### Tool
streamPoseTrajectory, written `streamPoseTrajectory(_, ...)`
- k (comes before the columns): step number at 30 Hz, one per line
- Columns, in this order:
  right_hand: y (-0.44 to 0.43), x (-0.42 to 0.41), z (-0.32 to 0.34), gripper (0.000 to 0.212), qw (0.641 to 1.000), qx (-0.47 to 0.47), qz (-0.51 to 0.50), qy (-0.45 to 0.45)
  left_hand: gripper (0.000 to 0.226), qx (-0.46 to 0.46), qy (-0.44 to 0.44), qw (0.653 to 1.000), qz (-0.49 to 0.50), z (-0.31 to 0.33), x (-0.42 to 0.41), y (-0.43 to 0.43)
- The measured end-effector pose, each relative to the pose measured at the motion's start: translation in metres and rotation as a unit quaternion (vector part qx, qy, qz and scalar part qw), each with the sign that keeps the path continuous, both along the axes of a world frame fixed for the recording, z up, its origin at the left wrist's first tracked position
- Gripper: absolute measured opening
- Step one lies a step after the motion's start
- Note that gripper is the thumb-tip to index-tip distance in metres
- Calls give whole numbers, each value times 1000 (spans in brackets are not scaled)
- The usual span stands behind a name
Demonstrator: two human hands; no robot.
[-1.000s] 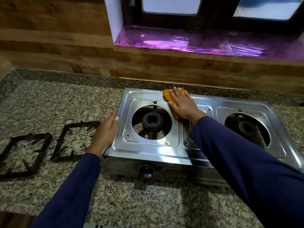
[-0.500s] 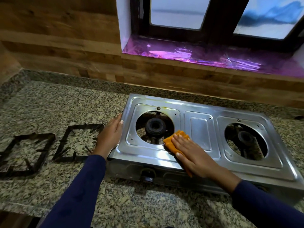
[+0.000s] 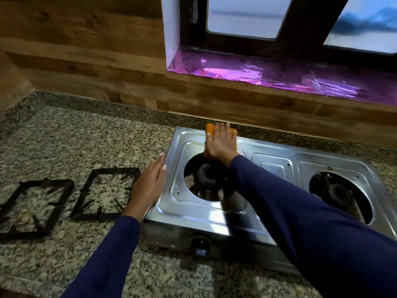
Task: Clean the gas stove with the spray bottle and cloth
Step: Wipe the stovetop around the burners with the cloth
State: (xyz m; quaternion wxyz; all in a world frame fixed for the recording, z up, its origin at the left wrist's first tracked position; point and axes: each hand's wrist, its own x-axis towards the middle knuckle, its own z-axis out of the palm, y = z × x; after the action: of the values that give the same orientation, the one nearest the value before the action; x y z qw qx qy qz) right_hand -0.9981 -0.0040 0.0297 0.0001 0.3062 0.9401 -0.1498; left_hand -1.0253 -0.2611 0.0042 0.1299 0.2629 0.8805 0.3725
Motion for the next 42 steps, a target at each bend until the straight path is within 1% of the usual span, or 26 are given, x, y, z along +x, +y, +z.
streamPoseTrajectory(3,-30,-28,-1,65,1000,15,24,5,46,23,-9,1000,4,-5,-2,-1)
streamPoseTrajectory(7,-69,-47,-3,65,998,8,62,20,47,58,-29,998,1,-9,-5,-2)
streamPoseTrajectory(10,-99,-53,-5,64,992,-1,121,47,46,77,-17,996,34,-3,-1,2)
streamPoseTrajectory(13,-113,-42,-5,60,979,10,193,65,51,117,-16,987,105,5,6,0)
streamPoseTrajectory(15,-123,-21,-5,53,956,15,272,108,55,188,-44,969,155,7,11,-5)
streamPoseTrajectory(17,-135,8,-7,50,926,-7,348,144,67,282,-114,933,193,2,9,-14)
streamPoseTrajectory(18,-140,24,-9,49,913,-29,379,151,73,308,-153,917,200,1,5,-19)
streamPoseTrajectory(19,-145,42,-10,48,901,-60,402,152,75,315,-182,910,199,1,0,-25)
streamPoseTrajectory(20,-147,58,-8,48,890,-91,422,149,75,308,-198,911,188,4,-5,-29)
streamPoseTrajectory(23,-144,103,2,44,861,-190,453,131,76,243,-218,938,114,24,-9,-33)
streamPoseTrajectory(26,-131,144,18,38,855,-303,405,114,76,151,-230,961,26,41,4,-25)
streamPoseTrajectory(27,-126,157,26,35,849,-355,376,111,75,127,-237,963,9,42,11,-21)
streamPoseTrajectory(28,-120,171,33,33,831,-423,345,106,75,123,-248,961,-2,42,18,-18)
streamPoseTrajectory(29,-115,184,42,33,800,-506,306,100,76,127,-253,959,-3,40,24,-15)
streamPoseTrajectory(31,-104,209,52,33,703,-677,184,117,73,126,-234,964,-4,32,34,-12)
streamPoseTrajectory(32,-96,216,53,35,668,-722,108,144,66,123,-218,968,-4,29,36,-12)
streamPoseTrajectory(33,-88,224,55,40,660,-728,31,183,60,121,-205,971,-4,26,36,-12)
streamPoseTrajectory(34,-80,230,52,47,678,-699,-29,224,59,121,-204,971,-7,25,38,-13)
streamPoseTrajectory(35,-72,234,51,46,713,-648,-61,263,62,119,-201,972,-8,26,38,-12)
streamPoseTrajectory(36,-66,238,49,37,764,-574,-71,286,64,124,-198,972,-9,25,37,-13)
streamPoseTrajectory(37,-62,242,48,31,823,-488,-59,283,68,128,-205,970,-6,27,37,-12)
streamPoseTrajectory(38,-58,245,42,35,883,-395,-35,252,75,142,-229,963,1,27,35,-11)
streamPoseTrajectory(39,-59,246,34,43,930,-305,-3,204,85,155,-258,953,17,26,31,-12)
streamPoseTrajectory(40,-61,247,23,52,965,-213,32,147,91,174,-286,942,27,23,28,-12)
streamPoseTrajectory(41,-66,246,12,61,985,-121,66,103,89,188,-303,934,36,24,29,-13)
streamPoseTrajectory(42,-73,243,2,70,992,-41,94,75,84,206,-311,926,45,24,29,-12)
